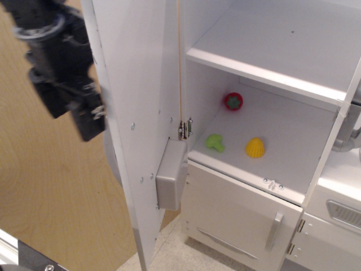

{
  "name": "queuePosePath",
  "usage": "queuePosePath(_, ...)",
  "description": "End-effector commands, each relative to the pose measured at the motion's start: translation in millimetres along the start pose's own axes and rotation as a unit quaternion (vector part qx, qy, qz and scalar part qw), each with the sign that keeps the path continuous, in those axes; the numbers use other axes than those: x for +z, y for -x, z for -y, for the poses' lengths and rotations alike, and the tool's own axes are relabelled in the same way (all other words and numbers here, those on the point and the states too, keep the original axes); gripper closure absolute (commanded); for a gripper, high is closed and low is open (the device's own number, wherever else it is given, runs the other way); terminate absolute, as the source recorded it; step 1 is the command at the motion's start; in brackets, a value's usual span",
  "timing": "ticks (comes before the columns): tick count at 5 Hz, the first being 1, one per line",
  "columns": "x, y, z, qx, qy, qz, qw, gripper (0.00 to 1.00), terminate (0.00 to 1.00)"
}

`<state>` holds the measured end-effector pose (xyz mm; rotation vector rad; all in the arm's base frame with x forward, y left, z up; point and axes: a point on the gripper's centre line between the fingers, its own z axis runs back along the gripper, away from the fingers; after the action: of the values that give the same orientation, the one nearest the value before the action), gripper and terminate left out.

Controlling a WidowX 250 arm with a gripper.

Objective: Close fridge

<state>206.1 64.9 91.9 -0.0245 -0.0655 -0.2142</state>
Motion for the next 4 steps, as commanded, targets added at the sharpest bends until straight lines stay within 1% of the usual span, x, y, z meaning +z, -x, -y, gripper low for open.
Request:
queuePosePath(1,3.5,-48.8,27.8,-0.025,0.019,-0.015,0.9994,0.0,0.0)
queuePosePath(2,4.8,-72.9,46.8,-0.016,0.019,-0.006,0.9997,0.0,0.0)
queuePosePath(3,6.7,-100.9,58.9,0.013,0.012,0.029,0.9994,0.0,0.0)
queuePosePath(4,9.8,-121.7,66.2,0.029,0.016,0.036,0.9988,0.0,0.0)
